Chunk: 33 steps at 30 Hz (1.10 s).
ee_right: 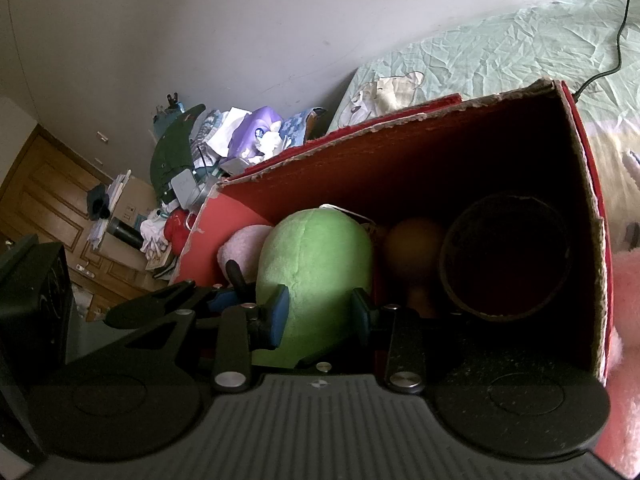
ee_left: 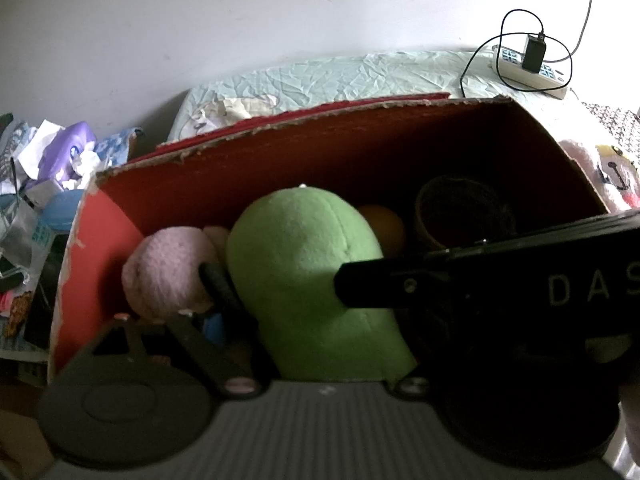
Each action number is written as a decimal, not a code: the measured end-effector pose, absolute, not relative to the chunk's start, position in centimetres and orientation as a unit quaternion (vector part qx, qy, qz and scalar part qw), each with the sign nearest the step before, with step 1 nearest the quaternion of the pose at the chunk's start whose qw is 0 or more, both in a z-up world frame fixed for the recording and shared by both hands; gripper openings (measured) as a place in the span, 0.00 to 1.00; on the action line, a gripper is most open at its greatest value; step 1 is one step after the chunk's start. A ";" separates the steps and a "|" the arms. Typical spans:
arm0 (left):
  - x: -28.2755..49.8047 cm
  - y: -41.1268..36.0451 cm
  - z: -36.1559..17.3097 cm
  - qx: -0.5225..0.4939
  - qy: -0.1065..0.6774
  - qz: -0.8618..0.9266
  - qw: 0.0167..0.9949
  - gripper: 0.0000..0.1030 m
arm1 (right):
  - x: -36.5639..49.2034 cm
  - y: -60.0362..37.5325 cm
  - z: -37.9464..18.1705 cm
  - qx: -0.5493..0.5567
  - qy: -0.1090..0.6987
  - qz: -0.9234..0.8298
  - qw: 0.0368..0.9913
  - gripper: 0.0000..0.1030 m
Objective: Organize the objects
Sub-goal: 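Lower the green bean plush into the red box beside the teddy bear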
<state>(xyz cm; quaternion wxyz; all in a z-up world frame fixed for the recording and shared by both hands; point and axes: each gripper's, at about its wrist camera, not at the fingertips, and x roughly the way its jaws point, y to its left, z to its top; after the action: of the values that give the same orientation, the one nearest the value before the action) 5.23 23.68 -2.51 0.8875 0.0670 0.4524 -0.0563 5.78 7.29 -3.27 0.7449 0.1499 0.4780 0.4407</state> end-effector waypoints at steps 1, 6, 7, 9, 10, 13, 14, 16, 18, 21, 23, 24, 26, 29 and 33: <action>5.2 23.7 -2.5 0.067 0.452 -0.056 0.888 0.88 | 5.8 7.3 -3.2 0.150 0.478 0.441 0.745 0.37; 5.3 23.6 -2.5 0.068 0.452 -0.055 0.888 0.88 | 5.8 7.3 -3.3 0.151 0.478 0.441 0.745 0.38; 5.3 23.7 -2.5 0.068 0.452 -0.055 0.888 0.88 | 5.8 7.3 -3.3 0.151 0.478 0.441 0.744 0.38; 5.3 23.6 -2.5 0.068 0.452 -0.053 0.888 0.88 | 5.8 7.3 -3.3 0.151 0.478 0.441 0.745 0.38; 5.3 23.6 -2.5 0.068 0.452 -0.052 0.888 0.88 | 5.8 7.3 -3.3 0.151 0.477 0.441 0.745 0.39; 5.3 23.6 -2.5 0.070 0.452 -0.052 0.888 0.88 | 5.8 7.3 -3.3 0.152 0.477 0.441 0.745 0.39; 5.2 23.6 -2.5 0.070 0.452 -0.052 0.888 0.88 | 5.8 7.3 -3.3 0.152 0.477 0.441 0.745 0.39; 5.2 23.5 -2.5 0.069 0.451 -0.053 0.888 0.88 | 5.9 7.4 -3.3 0.151 0.477 0.441 0.745 0.39; 5.2 23.4 -2.6 0.070 0.452 -0.052 0.888 0.88 | 5.9 7.4 -3.2 0.151 0.478 0.441 0.744 0.40; 5.3 23.4 -2.6 0.074 0.453 -0.052 0.887 0.88 | 5.9 7.5 -3.2 0.151 0.477 0.442 0.744 0.42; 5.2 23.5 -2.6 0.075 0.453 -0.052 0.887 0.88 | 5.9 7.5 -3.3 0.152 0.477 0.444 0.743 0.46; 5.2 23.5 -2.6 0.075 0.453 -0.052 0.887 0.88 | 6.0 7.5 -3.3 0.153 0.477 0.446 0.742 0.46; 5.2 23.5 -2.6 0.077 0.452 -0.052 0.887 0.88 | 6.0 7.6 -3.3 0.155 0.477 0.449 0.740 0.47; 5.2 23.6 -2.7 0.077 0.452 -0.053 0.887 0.88 | 6.0 7.6 -3.3 0.156 0.474 0.457 0.736 0.53; 5.2 23.7 -2.6 0.074 0.452 -0.051 0.888 0.88 | 6.1 7.7 -3.4 0.162 0.478 0.462 0.730 0.54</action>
<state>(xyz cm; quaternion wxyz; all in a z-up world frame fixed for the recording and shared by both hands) 5.16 23.72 -2.64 0.8875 0.0738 0.4519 -0.0515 6.11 7.68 -3.43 0.7297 0.1616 0.4777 0.4618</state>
